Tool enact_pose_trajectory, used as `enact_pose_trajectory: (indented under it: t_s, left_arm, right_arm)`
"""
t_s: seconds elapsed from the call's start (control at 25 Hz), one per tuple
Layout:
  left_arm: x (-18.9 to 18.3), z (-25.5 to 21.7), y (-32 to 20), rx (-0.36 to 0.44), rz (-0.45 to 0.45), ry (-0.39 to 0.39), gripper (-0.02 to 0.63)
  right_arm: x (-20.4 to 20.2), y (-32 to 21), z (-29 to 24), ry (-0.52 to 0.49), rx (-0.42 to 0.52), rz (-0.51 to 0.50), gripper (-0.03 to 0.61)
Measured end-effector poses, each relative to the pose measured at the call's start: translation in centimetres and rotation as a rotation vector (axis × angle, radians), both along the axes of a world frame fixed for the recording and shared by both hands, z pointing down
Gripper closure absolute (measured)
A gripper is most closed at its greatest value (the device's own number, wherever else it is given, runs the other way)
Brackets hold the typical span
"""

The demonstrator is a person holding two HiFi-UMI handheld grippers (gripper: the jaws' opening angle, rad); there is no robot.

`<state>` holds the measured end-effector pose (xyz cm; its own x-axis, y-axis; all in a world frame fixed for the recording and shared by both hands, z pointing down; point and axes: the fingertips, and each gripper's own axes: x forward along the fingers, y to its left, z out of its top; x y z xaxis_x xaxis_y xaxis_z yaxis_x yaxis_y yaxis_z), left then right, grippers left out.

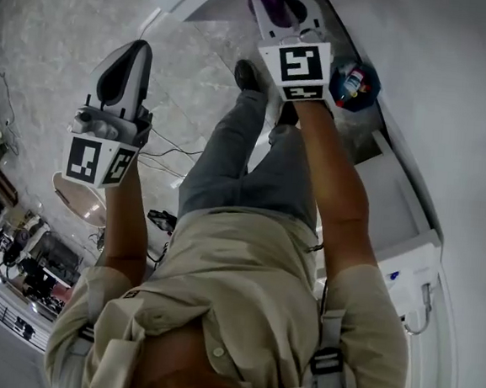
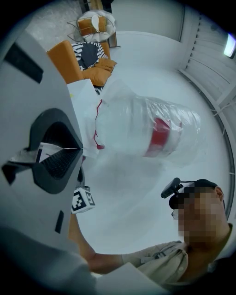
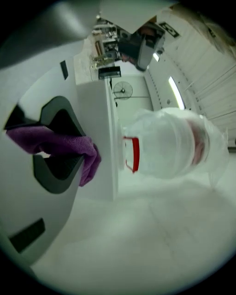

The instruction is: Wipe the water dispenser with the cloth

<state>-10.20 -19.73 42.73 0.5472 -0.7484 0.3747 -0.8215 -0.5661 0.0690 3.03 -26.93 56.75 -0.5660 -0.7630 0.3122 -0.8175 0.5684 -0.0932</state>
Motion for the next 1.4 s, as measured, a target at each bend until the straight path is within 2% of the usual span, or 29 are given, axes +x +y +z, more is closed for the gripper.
enact_pose_trajectory:
  t_s: [0.12, 0.2, 0.36, 0.72, 0.8, 1.16, 1.28, 1.4]
  left_arm:
    - [0.0, 0.9, -0.1, -0.011, 0.004, -0.007, 0.594]
    - [-0.3, 1.5, 0.1, -0.023, 0.001, -0.01, 0.594]
    - [-0.8, 2.8, 0.8, -0.045, -0.009, -0.019, 0.595]
    - [-2.0, 3.4, 1.1, -0.031, -0.052, -0.037, 0.595]
    - [-2.0, 3.6, 1.4, -0.03, -0.058, -0.037, 0.594]
    - [-2.2, 4.5, 2.3, -0.042, -0.075, -0.03, 0.594]
    - [-2.4, 4.6, 2.4, -0.042, -0.082, -0.031, 0.595]
    - [-2.4, 4.7, 2.6, -0.04, -0.082, -0.03, 0.594]
  right_arm:
    - [5.4, -4.8, -0.2, 0.003, 0.019, 0.149, 0.469]
    - [6.9, -6.5, -0.8, 0.014, 0.056, 0.183, 0.469]
    - [5.2, -5.0, -0.3, 0.009, 0.066, 0.133, 0.468]
    - [-5.8, 3.3, 0.4, -0.088, 0.026, -0.069, 0.469]
    - [-7.3, 4.3, 0.3, -0.102, 0.028, -0.101, 0.469]
    - [-7.0, 4.4, 1.3, -0.039, 0.07, -0.169, 0.474]
    - [-5.4, 3.1, 2.1, -0.019, 0.066, -0.127, 0.474]
    - [-1.8, 0.3, 3.7, 0.004, 0.04, -0.027, 0.474]
